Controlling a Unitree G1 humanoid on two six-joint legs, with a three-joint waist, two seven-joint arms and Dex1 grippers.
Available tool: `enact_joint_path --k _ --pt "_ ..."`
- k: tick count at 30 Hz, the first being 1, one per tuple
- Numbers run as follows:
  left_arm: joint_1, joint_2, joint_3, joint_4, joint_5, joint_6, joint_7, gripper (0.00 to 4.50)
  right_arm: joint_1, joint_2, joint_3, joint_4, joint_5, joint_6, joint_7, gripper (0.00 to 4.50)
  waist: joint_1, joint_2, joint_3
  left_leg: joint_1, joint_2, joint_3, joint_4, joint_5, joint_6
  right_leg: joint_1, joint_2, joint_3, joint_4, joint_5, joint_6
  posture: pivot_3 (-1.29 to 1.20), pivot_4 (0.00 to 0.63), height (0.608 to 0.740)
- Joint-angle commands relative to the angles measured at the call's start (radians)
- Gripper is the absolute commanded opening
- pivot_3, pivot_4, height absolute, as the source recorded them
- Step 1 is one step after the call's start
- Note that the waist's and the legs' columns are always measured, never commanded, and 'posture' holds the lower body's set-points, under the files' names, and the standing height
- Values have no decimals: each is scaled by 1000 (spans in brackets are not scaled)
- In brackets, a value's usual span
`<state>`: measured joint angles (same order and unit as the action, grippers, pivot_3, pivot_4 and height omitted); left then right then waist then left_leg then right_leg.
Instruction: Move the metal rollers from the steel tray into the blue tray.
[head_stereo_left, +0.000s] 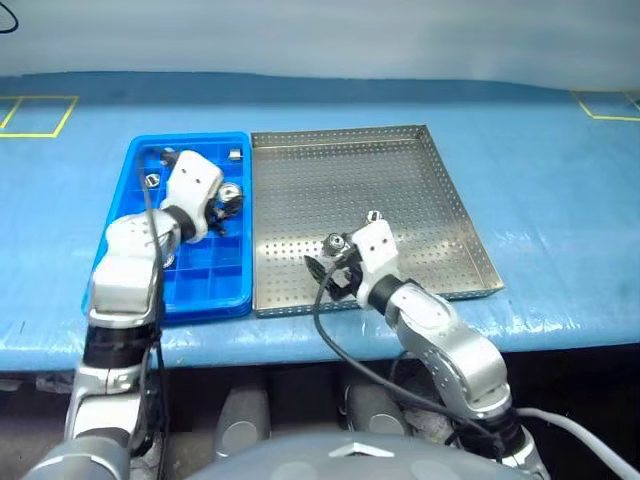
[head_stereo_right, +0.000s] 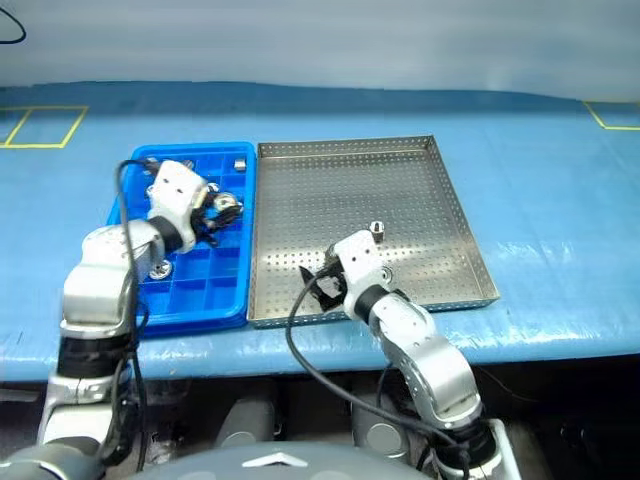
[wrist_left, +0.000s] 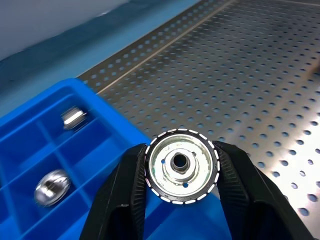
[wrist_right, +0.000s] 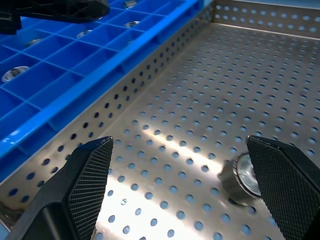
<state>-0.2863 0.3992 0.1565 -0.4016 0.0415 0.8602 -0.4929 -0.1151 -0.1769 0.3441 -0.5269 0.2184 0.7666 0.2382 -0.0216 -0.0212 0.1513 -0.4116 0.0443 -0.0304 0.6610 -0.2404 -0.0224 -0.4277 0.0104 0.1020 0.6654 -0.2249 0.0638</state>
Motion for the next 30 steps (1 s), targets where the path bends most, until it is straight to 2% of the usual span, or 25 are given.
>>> enact_joint_path --k 1,5,10,13,21,23,25,28,30 --pt "88 -28 80 -183 67 82 146 1712 -47 5 44 32 -11 -50 45 4500 16 0 0 0 0 0 0 0 0 0 0 0 0 0 0 214 150 740" --pt "268 3 59 -332 147 207 214 1712 -81 23 73 71 -3 -68 83 4500 43 -1 0 0 0 0 -1 0 0 0 -1 0 -2 0 -1 263 150 740" --pt "366 -67 81 -430 141 316 262 1712 -91 20 97 102 -6 -76 124 4500 88 -1 -1 0 0 -2 1 1 -2 2 -2 -3 -2 -3 -6 305 150 740" --pt "385 -91 80 -441 136 342 277 1712 -95 24 98 106 -6 -76 135 4500 99 -1 -1 1 0 -2 2 1 -3 3 -2 -3 -2 -3 -7 310 150 740" --pt "357 -79 70 -404 104 369 267 1712 -79 35 91 93 -10 -67 125 4500 100 -1 -1 2 0 -1 -1 2 -3 2 -1 -4 -2 -3 -8 276 150 740" --pt "330 -73 75 -401 88 373 261 2439 -69 36 85 84 -12 -64 116 4500 100 -1 -1 1 0 -1 -1 2 -3 1 -1 -4 -2 -3 -8 254 150 740" --pt "276 -80 88 -402 56 366 248 2985 -59 38 74 72 -12 -61 104 4500 100 -1 -1 1 0 -2 -1 2 -3 1 -1 -4 -2 -3 -8 243 150 740" --pt "147 -135 127 -399 -41 335 208 3937 -42 35 53 46 -10 -56 85 4500 100 -2 -1 0 0 -2 0 2 -4 2 -1 -4 -2 -3 -8 204 150 740" --pt "93 -152 139 -382 -92 305 183 3937 -35 29 41 30 -11 -53 77 4500 90 -2 -1 0 0 -1 1 2 -4 2 -1 -4 -3 -2 -7 188 150 740"
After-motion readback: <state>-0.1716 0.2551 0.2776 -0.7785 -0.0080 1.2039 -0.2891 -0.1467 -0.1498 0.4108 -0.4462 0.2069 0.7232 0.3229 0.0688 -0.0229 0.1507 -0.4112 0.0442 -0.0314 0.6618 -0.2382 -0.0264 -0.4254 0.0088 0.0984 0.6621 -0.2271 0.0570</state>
